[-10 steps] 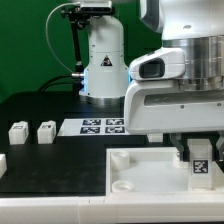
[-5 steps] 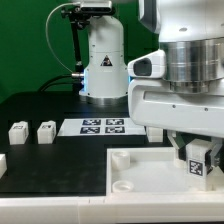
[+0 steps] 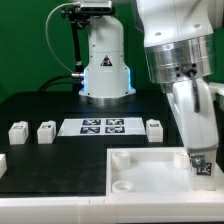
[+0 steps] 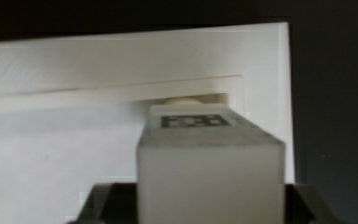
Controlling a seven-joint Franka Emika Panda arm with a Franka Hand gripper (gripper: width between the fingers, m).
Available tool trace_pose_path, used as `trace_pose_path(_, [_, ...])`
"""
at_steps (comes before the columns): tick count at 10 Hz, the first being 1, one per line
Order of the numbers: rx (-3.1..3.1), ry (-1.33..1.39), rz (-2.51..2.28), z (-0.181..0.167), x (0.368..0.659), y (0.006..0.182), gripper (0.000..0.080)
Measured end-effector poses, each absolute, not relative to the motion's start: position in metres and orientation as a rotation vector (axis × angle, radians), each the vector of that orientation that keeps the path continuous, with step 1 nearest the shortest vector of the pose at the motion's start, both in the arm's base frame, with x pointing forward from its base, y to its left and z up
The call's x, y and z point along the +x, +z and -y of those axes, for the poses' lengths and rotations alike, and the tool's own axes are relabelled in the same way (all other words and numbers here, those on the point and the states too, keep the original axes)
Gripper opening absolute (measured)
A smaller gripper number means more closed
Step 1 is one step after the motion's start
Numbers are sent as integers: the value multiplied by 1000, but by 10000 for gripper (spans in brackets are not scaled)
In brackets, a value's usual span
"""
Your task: Assemble one leg
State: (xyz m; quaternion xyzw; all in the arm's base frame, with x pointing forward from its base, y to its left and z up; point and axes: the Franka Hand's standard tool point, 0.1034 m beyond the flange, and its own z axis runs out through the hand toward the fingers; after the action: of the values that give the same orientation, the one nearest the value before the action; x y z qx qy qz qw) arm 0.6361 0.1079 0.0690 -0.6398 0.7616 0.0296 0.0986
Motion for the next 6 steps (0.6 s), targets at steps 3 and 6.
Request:
trace_pose_path(3, [-1983,77,-2173,-108,636,68,533])
trace_pose_path(6, [-2581,-93,-1485,-121,636,68,642])
